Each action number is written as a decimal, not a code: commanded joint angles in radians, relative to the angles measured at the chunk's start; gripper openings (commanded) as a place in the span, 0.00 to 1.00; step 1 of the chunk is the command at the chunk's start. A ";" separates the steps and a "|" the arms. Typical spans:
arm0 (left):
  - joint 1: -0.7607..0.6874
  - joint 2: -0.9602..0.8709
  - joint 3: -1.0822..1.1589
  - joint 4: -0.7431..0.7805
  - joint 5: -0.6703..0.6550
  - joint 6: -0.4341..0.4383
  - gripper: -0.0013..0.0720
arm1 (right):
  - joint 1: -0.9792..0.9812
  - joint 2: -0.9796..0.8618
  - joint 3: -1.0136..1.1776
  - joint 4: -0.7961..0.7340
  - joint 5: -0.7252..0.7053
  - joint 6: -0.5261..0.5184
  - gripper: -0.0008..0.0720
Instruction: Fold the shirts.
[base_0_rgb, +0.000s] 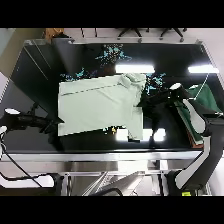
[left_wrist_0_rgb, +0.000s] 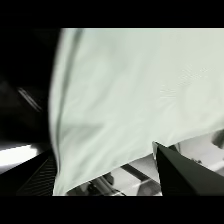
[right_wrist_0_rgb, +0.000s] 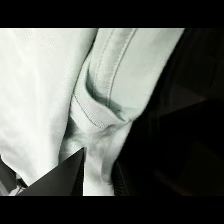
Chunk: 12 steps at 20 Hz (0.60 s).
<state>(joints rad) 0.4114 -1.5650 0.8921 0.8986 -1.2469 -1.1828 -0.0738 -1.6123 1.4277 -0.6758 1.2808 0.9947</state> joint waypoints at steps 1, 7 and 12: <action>-0.101 -0.073 0.000 -0.009 -0.006 0.017 0.84 | 0.001 -0.001 0.000 0.010 0.007 0.002 0.32; -0.114 -0.024 0.168 -0.009 -0.147 0.009 0.03 | -0.027 0.096 0.032 0.024 0.079 -0.001 0.03; -0.105 0.315 0.504 -0.028 -0.230 -0.047 0.03 | -0.154 0.440 0.203 0.211 0.071 -0.031 0.03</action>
<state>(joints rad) 0.3046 -1.4189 1.2163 0.9005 -1.4139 -1.1942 -0.1646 -1.3460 1.5406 -0.5762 1.3548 0.9791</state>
